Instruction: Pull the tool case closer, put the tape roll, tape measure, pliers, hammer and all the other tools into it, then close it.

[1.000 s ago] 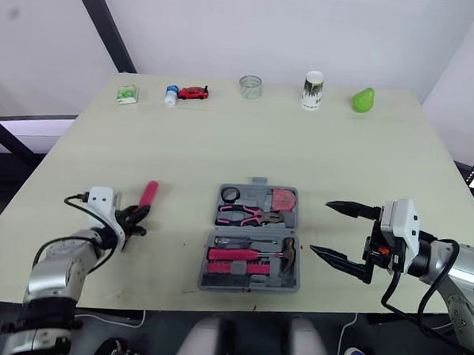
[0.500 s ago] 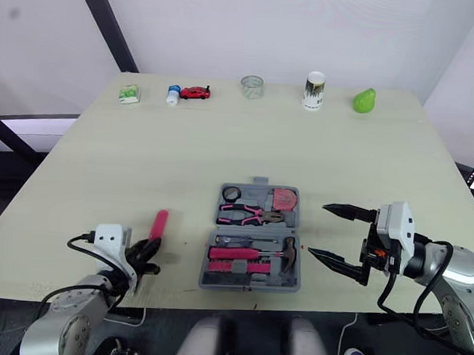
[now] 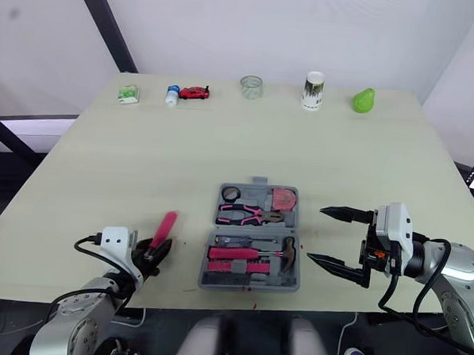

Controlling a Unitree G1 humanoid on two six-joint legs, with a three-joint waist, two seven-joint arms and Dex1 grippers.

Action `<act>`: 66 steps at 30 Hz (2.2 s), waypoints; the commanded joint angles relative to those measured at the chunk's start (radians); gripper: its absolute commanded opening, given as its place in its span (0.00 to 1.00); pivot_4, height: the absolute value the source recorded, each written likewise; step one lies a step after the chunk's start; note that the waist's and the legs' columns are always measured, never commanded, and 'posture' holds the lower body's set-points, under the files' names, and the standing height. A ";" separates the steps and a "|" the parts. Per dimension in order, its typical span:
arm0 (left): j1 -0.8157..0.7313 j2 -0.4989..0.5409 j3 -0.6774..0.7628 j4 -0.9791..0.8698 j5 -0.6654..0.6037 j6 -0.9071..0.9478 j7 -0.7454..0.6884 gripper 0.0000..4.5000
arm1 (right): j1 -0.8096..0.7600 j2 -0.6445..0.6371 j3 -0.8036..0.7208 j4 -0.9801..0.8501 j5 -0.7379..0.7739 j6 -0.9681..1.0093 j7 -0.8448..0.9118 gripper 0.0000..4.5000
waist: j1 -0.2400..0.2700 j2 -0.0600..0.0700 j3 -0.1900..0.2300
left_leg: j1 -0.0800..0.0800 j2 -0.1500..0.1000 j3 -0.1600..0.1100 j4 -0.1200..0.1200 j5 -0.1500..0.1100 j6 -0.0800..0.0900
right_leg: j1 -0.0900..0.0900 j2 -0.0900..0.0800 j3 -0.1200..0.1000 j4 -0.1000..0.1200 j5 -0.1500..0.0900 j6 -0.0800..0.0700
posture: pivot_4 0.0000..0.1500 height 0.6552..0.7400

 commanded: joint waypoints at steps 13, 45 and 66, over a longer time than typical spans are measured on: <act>-0.045 0.469 0.054 0.035 -0.055 -0.178 -0.533 0.99 | -0.018 0.022 -0.001 -0.011 -0.009 -0.023 -0.037 1.00 | 0.000 0.000 0.003 | 0.000 0.001 0.001 -0.001 0.000 0.000 | -0.001 0.001 -0.001 0.000 0.000 -0.001 | 1.00 1.00; -1.394 0.593 -1.157 1.485 0.539 -2.035 -1.319 0.99 | -0.083 0.048 0.061 -0.007 -0.023 -0.028 -0.047 1.00 | 0.022 0.002 0.009 | -0.018 -0.001 0.002 0.006 0.000 0.000 | -0.013 0.002 -0.004 0.000 0.000 0.000 | 1.00 1.00; -1.442 0.506 -1.162 1.483 1.108 -2.126 -0.843 0.99 | -0.061 -0.002 0.074 -0.006 -0.034 -0.018 0.001 1.00 | 0.026 0.002 0.009 | -0.018 -0.001 0.001 0.008 0.000 0.000 | -0.011 0.002 -0.005 0.001 0.001 0.001 | 1.00 1.00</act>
